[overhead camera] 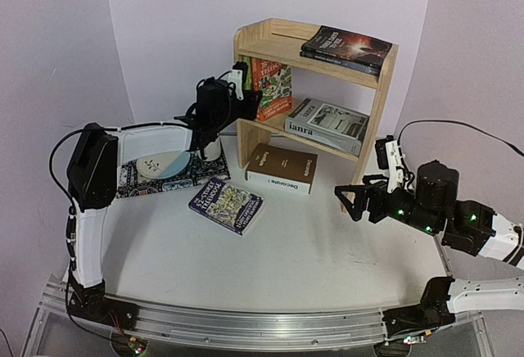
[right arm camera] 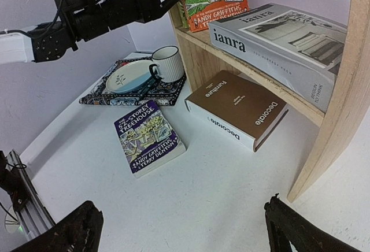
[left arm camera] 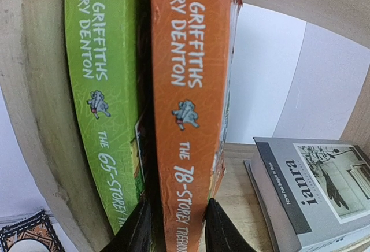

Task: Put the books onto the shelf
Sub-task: Adjust the book on the shelf.

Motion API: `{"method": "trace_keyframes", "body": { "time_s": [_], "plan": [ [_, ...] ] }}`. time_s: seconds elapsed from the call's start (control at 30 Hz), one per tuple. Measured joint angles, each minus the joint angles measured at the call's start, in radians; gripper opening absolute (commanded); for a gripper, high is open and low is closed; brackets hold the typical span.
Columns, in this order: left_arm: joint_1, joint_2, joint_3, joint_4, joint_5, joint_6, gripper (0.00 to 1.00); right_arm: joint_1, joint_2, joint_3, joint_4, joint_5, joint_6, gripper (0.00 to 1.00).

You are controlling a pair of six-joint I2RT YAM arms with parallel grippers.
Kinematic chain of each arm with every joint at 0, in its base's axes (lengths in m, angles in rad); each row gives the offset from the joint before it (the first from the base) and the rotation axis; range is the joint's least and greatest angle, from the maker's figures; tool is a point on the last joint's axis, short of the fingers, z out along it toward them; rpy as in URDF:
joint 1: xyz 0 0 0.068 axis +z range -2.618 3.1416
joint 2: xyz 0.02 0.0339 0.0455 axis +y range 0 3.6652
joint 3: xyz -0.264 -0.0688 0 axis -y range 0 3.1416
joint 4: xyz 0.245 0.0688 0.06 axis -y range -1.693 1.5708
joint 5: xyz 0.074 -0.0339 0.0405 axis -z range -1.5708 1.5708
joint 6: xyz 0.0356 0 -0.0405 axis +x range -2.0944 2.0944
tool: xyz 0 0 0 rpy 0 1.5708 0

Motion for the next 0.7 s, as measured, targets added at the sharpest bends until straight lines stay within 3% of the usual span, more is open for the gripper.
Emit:
{"method": "trace_keyframes", "body": {
  "time_s": [0.7],
  "plan": [
    [0.007,-0.138,-0.180,0.000,-0.002,-0.010,0.38,0.000,-0.003,0.000,0.000,-0.008,0.018,0.98]
  ]
}}
